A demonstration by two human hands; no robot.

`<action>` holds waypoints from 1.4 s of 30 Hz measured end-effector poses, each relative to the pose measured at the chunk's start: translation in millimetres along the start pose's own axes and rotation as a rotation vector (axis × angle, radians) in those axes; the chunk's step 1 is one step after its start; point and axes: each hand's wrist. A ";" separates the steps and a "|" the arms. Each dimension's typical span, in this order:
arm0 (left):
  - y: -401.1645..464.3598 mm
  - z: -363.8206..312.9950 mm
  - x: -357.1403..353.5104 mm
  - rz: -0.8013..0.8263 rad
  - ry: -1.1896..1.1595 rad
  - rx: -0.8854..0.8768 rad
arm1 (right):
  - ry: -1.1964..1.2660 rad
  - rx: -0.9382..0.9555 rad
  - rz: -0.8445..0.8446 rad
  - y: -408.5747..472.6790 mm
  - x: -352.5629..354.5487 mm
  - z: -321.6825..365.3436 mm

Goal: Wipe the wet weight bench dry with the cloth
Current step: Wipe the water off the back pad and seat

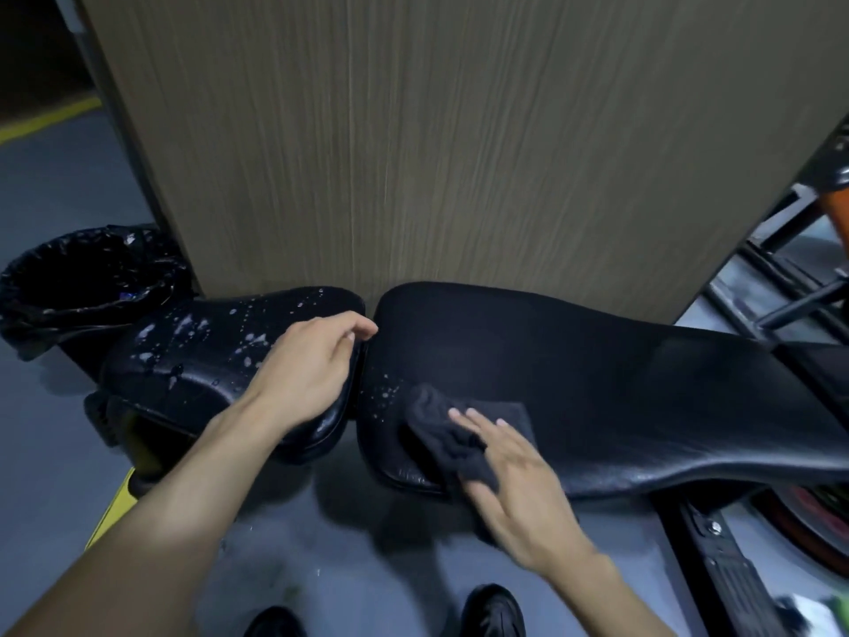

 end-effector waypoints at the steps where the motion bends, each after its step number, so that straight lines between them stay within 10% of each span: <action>1: -1.8 -3.3 -1.7 0.005 -0.004 -0.008 | -0.009 -0.110 -0.060 -4.9 8.2 -17.0; 7: -18.3 -18.5 7.8 0.020 0.018 -0.026 | -0.209 -0.338 -0.348 -30.8 -11.5 -2.7; 14: -37.8 -32.8 10.2 -0.024 0.035 -0.072 | -0.232 0.190 -0.075 -13.2 -58.8 69.4; 23: -71.1 -31.8 50.9 0.010 0.145 -0.003 | -0.321 -0.268 -0.216 -44.8 8.7 -17.7; 31: -75.2 18.8 75.1 0.016 0.190 0.024 | -0.318 0.241 0.068 -1.4 -53.9 67.0; 38: -32.5 37.5 85.4 -0.032 0.166 -0.024 | -0.172 -0.099 0.019 139.6 -83.3 65.6; 42: -15.4 37.4 84.6 0.007 0.179 -0.109 | -0.155 0.011 -0.022 88.0 -81.7 78.8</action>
Point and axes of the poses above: each hand's wrist, its own y-axis towards the middle knuckle, its own x-axis out of the back of the hand, z = x × y, and after that the axes turned 14 degrees about -z, right-handed
